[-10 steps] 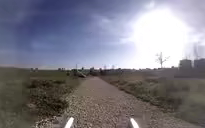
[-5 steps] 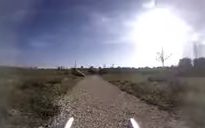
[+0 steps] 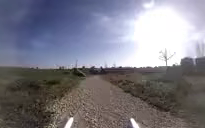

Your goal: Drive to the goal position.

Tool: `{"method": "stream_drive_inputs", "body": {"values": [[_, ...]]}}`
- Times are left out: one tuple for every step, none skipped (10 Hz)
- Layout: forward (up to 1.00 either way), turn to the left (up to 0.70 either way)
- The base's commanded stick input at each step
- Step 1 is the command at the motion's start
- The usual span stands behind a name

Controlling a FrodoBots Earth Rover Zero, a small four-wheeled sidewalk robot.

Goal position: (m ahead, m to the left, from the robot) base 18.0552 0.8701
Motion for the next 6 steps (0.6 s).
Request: {"method": "stream_drive_inputs", "body": {"values": [[0.50,0.00],[0.50,0.00],[0.50,0.00],[0.50,0.00],[0.50,0.00],[0.50,0.00]]}}
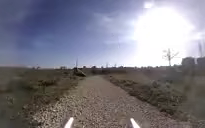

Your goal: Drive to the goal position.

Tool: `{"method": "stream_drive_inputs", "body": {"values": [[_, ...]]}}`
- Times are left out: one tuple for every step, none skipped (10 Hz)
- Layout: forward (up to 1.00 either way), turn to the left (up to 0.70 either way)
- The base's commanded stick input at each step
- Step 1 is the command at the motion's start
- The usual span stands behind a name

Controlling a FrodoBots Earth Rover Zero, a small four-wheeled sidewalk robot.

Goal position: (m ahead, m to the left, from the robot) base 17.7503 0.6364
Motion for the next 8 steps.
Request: {"method": "stream_drive_inputs", "body": {"values": [[0.50,0.00],[0.50,0.00],[0.50,0.00],[0.50,0.00],[0.50,0.00],[0.50,0.00],[0.50,0.00],[0.50,0.00]]}}
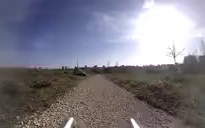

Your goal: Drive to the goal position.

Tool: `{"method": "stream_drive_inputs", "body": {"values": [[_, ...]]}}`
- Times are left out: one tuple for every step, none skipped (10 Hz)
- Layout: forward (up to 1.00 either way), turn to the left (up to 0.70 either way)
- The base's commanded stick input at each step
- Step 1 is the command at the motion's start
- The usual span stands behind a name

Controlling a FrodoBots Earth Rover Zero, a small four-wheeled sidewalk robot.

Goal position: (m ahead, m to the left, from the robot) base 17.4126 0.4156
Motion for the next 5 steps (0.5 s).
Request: {"method": "stream_drive_inputs", "body": {"values": [[0.50,0.00],[0.50,0.00],[0.50,0.00],[0.50,0.00],[0.50,0.00]]}}
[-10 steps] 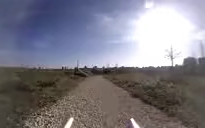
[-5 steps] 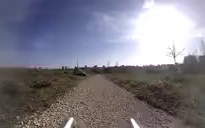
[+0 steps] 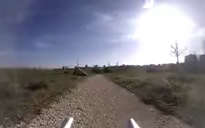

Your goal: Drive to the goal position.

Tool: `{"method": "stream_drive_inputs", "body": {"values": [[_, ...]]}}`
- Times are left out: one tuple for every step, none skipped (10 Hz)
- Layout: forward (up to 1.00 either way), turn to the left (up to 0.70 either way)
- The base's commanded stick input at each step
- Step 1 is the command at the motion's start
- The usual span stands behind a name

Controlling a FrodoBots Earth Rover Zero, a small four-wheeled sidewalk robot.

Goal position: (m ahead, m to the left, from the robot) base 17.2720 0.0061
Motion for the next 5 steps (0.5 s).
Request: {"method": "stream_drive_inputs", "body": {"values": [[0.50,0.00],[0.50,0.00],[0.50,0.00],[0.50,0.00],[0.50,0.00]]}}
